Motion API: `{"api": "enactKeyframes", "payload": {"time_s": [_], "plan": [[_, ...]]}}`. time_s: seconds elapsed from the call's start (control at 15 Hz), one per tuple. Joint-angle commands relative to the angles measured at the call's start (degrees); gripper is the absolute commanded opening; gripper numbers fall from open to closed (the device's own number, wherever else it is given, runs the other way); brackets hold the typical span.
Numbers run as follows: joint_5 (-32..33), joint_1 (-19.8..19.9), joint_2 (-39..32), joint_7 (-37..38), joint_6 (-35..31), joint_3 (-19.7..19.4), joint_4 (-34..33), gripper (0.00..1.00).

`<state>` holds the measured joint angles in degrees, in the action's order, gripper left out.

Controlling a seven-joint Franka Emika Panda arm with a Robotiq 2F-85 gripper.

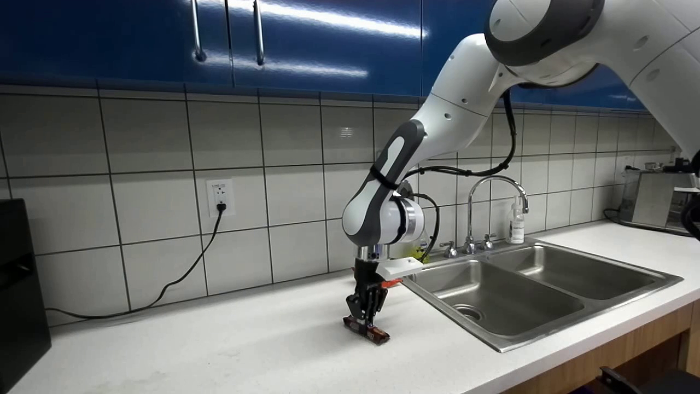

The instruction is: Pick up the object from the counter and put it in the sink

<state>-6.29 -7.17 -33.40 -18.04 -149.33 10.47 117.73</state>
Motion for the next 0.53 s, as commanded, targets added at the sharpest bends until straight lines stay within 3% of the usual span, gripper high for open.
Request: {"api": "enactKeyframes", "payload": {"time_s": [0.0,0.47], "plan": [[0.7,0.9,1.7,2.1,1.8,1.4,-0.5,0.04],[-0.5,1.7,3.9,2.7,0.8,1.9,0.0,0.04]]}}
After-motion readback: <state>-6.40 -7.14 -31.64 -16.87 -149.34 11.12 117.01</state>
